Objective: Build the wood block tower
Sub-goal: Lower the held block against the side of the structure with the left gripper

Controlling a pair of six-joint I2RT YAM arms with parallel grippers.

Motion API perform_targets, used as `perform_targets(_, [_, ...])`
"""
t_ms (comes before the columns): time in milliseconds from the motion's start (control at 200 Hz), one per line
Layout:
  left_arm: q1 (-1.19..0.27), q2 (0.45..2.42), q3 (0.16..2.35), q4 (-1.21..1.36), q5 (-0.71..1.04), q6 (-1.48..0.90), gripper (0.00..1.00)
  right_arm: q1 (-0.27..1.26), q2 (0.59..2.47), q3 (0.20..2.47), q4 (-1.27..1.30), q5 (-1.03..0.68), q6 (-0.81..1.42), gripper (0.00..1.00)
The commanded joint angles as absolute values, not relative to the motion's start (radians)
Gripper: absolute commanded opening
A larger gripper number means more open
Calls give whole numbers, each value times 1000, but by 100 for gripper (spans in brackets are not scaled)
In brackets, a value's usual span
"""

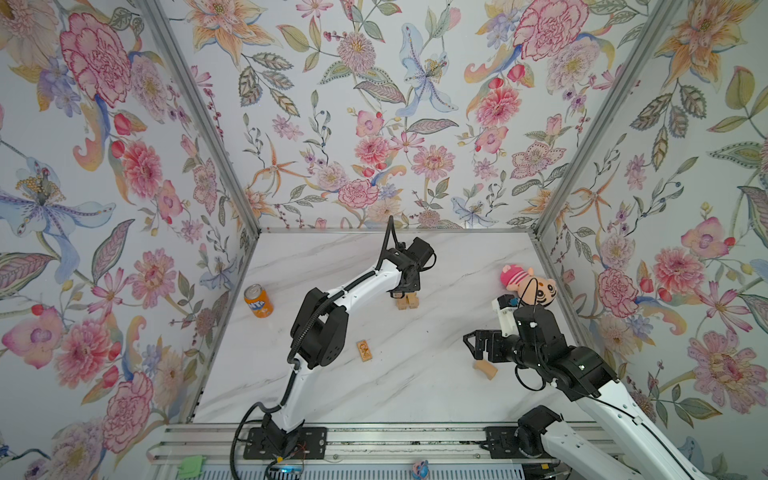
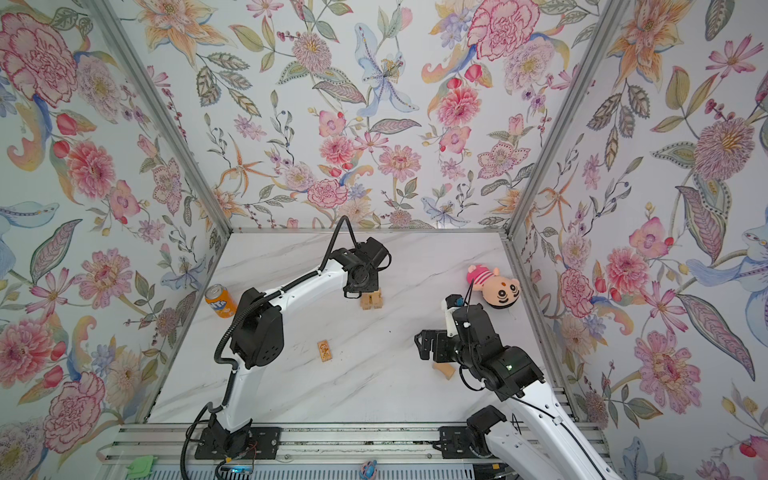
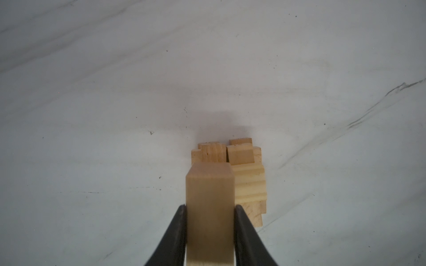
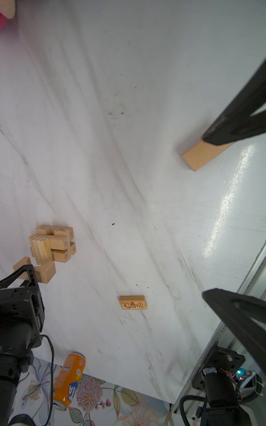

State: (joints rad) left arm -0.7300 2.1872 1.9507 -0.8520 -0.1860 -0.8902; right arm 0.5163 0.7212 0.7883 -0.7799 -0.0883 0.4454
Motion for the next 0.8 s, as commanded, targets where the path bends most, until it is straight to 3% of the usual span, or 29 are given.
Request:
perform_targets(0, [-716,2206,1988,-854,-180,-910,24,513,711,773,-763,-72,443,99])
perform_targets(796, [-715,2227,1980,-854,-177,-925,24,509,698,770,-764,-76,442,99])
